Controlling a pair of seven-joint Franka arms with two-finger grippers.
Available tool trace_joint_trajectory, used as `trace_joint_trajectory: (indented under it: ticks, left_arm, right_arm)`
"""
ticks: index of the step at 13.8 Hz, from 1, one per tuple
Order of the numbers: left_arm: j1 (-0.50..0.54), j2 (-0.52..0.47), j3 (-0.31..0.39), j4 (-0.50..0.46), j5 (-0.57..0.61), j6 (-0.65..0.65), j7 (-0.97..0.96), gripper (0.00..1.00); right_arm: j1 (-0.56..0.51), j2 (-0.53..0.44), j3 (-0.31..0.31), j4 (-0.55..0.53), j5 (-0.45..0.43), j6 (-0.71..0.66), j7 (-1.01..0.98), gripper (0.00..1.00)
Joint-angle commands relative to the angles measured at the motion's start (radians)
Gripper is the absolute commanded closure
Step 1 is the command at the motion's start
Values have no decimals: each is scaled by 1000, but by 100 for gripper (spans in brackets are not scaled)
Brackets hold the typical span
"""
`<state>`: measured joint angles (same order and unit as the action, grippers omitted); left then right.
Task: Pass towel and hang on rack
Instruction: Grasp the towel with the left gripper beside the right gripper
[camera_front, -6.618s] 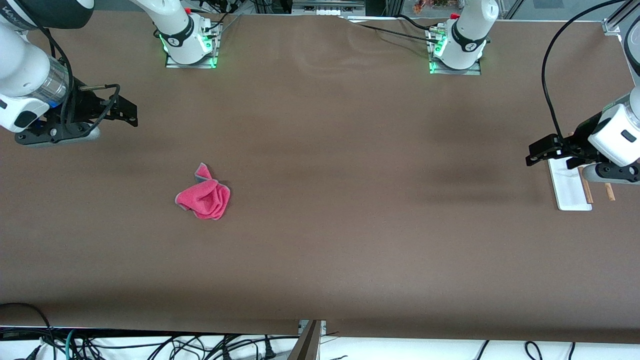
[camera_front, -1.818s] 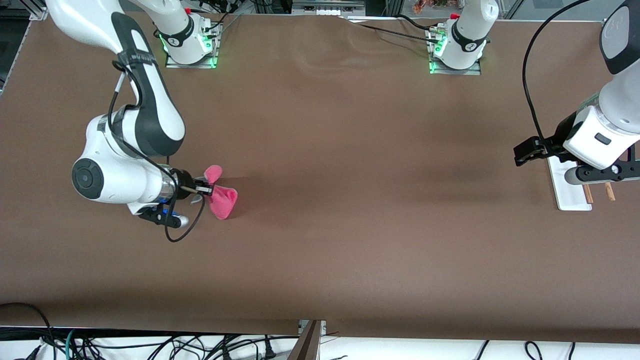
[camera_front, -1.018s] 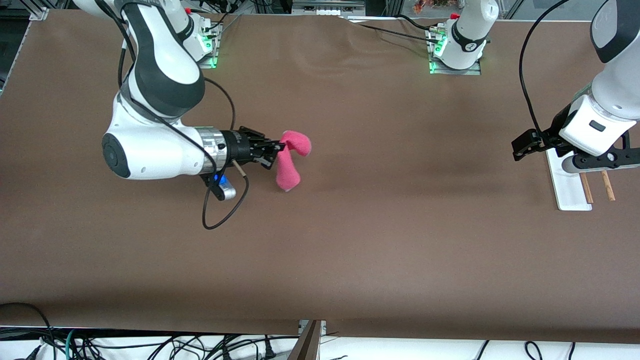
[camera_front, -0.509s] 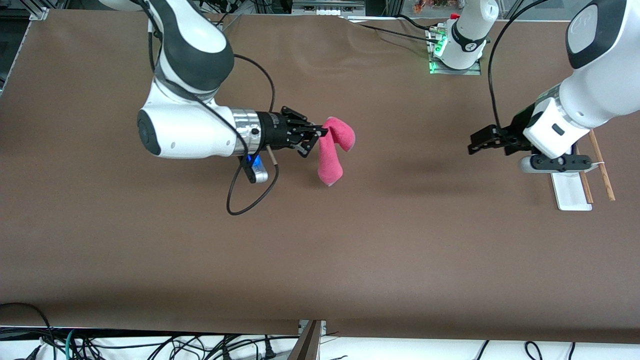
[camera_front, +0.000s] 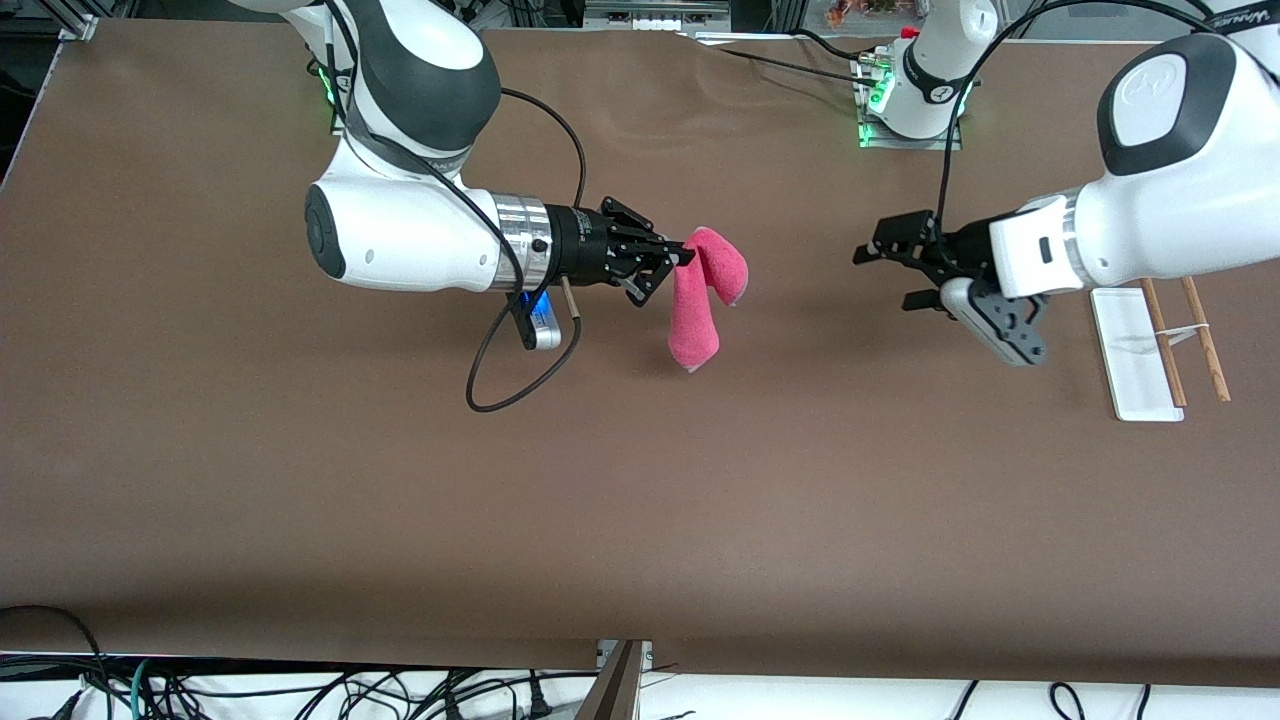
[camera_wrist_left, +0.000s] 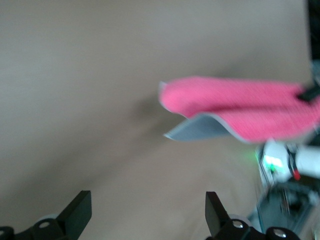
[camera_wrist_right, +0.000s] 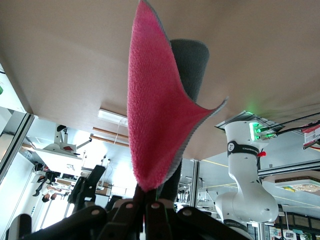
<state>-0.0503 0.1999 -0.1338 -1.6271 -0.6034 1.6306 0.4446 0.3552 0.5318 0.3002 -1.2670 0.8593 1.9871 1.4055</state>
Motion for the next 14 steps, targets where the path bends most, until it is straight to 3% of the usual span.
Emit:
trace_joint_trajectory:
  ticks: [1, 5, 8, 9, 11, 13, 14]
  left_arm:
    - [-17, 48, 5, -13, -87, -17, 324, 0]
    - [-42, 90, 5, -45, -246, 41, 708, 0]
    - [-87, 82, 5, -161, -381, 173, 908, 0]
    - [-98, 82, 5, -184, -409, 196, 960, 5]
    - [-102, 84, -15, -191, -447, 212, 1029, 42]
    - [-106, 82, -27, -191, -450, 230, 1033, 61]
    - [-105, 81, -29, -197, -450, 230, 1033, 81]
  right_arm:
    - [-4, 5, 14, 24, 20, 12, 33, 100]
    - [22, 5, 14, 32, 18, 58, 79, 100]
    - [54, 7, 13, 46, 17, 108, 122, 100]
    - [64, 5, 13, 46, 15, 124, 130, 100]
    - [70, 5, 13, 46, 15, 140, 133, 100]
    - [77, 7, 13, 46, 12, 145, 138, 100]
    - [77, 5, 13, 46, 12, 145, 138, 100]
